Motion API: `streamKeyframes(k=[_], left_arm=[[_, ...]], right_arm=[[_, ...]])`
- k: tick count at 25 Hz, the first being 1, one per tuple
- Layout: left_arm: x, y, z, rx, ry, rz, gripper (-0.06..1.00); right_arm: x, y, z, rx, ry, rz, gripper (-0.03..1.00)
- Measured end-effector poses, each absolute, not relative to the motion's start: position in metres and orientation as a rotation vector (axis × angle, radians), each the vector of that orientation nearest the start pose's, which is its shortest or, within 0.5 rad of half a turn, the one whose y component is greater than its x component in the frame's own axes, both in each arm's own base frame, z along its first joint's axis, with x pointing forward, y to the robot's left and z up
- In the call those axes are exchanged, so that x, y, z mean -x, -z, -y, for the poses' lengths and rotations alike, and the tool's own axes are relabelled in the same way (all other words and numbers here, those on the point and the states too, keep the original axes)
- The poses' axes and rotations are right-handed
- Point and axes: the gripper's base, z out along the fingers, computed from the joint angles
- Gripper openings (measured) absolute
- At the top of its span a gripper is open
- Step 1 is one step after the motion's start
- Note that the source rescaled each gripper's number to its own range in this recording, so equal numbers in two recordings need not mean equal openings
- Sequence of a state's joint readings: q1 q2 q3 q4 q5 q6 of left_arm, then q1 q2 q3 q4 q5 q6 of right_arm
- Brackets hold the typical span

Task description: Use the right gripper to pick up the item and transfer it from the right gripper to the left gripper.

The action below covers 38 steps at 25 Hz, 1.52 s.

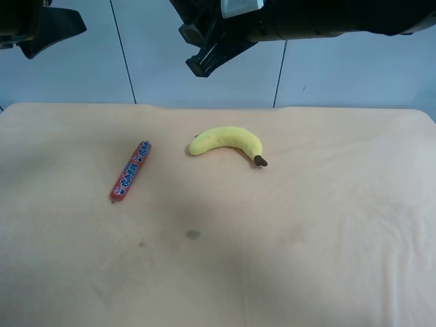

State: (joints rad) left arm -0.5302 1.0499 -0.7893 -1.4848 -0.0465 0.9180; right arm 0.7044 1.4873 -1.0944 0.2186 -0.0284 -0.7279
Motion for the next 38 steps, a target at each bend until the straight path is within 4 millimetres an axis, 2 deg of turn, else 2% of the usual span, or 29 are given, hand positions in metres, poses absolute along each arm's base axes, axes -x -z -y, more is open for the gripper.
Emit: streamKeyframes(k=[9,20,30,34,38], left_arm=[[-0.207,-0.353,0.118,-0.025,0.707,-1.790,1.00],[-0.234,-0.312,0.139,-0.090,0.675,-1.958,1.00],[-0.237,-0.312,0.135,-0.058,0.616,-1.945,1.00],[-0.238,-0.312,0.133,-0.050,0.586,-1.935,1.00],[-0.240,-0.312,0.132,-0.047,0.574,-1.931,1.00]], right_arm=[[-0.266,-0.328,-0.225,1.052,-0.130,-1.523,0.00],[-0.266,-0.328,-0.225,1.047,-0.135,-1.526,0.00],[-0.265,-0.327,-0.225,0.870,-0.299,-1.661,0.00],[-0.271,-0.310,-0.231,0.885,-0.315,-1.729,0.00],[-0.280,-0.280,-0.240,0.892,-0.332,-1.831,0.00]])
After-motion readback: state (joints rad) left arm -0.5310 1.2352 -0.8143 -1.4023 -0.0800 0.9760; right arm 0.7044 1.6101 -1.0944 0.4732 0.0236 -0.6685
